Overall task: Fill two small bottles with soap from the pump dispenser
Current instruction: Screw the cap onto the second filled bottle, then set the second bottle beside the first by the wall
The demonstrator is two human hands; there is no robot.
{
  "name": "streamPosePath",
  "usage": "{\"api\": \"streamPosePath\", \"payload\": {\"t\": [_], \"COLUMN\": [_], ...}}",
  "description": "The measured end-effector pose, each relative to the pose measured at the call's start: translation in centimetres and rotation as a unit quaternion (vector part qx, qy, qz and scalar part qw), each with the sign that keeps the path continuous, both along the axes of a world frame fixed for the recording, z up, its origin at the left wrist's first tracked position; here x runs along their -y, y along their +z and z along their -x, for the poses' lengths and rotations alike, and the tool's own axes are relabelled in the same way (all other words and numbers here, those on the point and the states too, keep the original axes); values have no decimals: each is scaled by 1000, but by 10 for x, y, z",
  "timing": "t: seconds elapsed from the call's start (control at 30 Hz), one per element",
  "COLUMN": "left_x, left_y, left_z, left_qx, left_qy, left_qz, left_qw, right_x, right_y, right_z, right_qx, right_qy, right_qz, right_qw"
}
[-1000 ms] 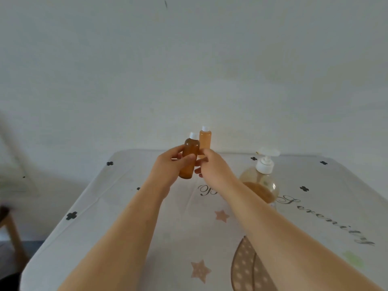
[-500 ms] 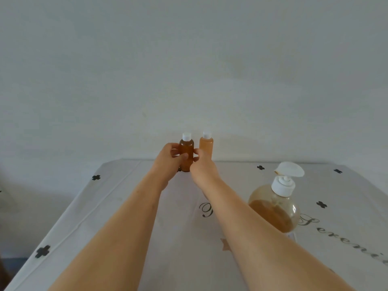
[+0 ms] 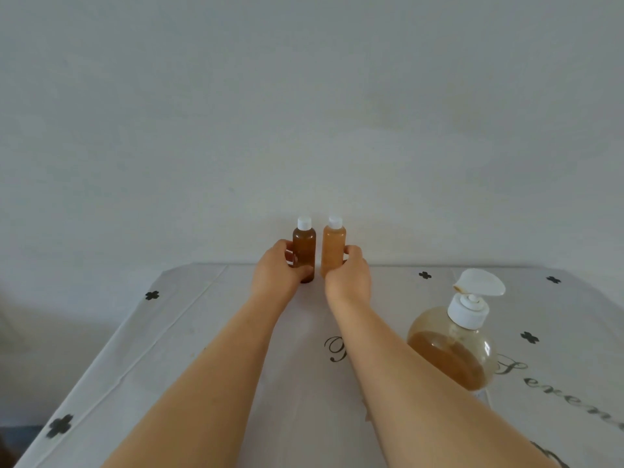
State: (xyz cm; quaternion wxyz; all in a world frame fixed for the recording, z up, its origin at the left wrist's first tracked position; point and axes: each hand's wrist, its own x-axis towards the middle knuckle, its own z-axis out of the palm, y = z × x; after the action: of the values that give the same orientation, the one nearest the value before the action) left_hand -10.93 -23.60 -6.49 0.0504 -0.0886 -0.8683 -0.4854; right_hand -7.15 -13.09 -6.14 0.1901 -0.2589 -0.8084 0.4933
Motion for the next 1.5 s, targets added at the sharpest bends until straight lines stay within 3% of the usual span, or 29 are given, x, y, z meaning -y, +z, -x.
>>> {"api": "streamPosePath", "payload": {"t": [0.47,0.73,1.13,1.37,1.5], "left_x": [-2,2,23,22,11], "left_y": [-4,-6,33,48,52], "left_z": [15,13,-62,-129,-162], "left_qx": [-20,31,13,11,10], "left_qy": [21,25,55,11,-12], "left_qz": [-7,-15,-90,-153,-189], "left_qw": [1000,999,994,988,982], "right_x": [1,0,11,9,-8], "right_y": [-5,2,31,42,48], "right_z": [18,8,-77,-153,-195], "right_qx": [-12,10,-11,-41,-82], "right_qy": [22,49,115,181,160], "right_qz": [-33,-26,-49,-96,-118], "right_qw": [999,998,992,978,977]}}
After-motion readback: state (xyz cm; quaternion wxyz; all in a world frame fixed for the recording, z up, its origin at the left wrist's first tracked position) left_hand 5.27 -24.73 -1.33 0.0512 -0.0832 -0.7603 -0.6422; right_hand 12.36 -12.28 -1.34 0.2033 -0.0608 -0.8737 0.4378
